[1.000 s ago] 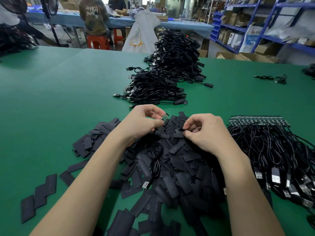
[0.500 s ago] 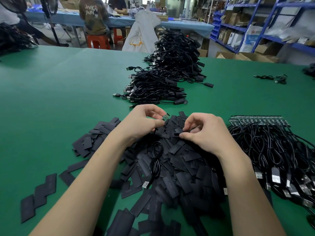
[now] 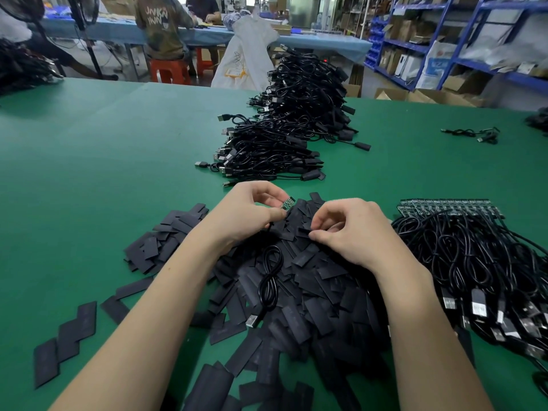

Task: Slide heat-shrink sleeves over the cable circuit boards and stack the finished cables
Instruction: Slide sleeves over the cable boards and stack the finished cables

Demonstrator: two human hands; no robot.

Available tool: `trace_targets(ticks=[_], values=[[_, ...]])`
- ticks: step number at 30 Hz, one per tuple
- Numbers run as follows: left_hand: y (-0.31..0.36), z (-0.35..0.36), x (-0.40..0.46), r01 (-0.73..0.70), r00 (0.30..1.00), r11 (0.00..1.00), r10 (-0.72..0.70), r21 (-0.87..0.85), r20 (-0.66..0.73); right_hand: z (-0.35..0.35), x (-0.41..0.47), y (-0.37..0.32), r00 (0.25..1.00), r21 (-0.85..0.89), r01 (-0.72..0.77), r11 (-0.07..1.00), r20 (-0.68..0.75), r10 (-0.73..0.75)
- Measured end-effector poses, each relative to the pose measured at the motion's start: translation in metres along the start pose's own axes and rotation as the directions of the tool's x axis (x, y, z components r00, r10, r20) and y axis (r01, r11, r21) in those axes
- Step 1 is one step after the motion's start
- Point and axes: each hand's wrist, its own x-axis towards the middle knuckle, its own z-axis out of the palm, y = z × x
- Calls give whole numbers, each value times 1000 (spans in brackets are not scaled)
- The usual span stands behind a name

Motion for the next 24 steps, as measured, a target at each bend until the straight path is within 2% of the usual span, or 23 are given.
trace_targets(ticks=[4, 9, 16, 24], values=[[-1, 0, 0, 1, 1000, 1000, -1, -3, 3, 5, 1, -2, 1000, -37, -20, 999, 18, 21], [-2, 1, 1, 2, 1000, 1000, -2, 4, 1, 13, 1, -3, 999, 35, -32, 999, 6, 32], [-2, -1, 2, -1, 1000, 1000, 1, 6, -4, 7, 1, 0, 998, 30, -59, 998, -15, 59], [-2, -1, 1, 5, 1000, 1000, -5, 2, 2, 1, -2, -2, 996, 165, -61, 984, -58, 71]])
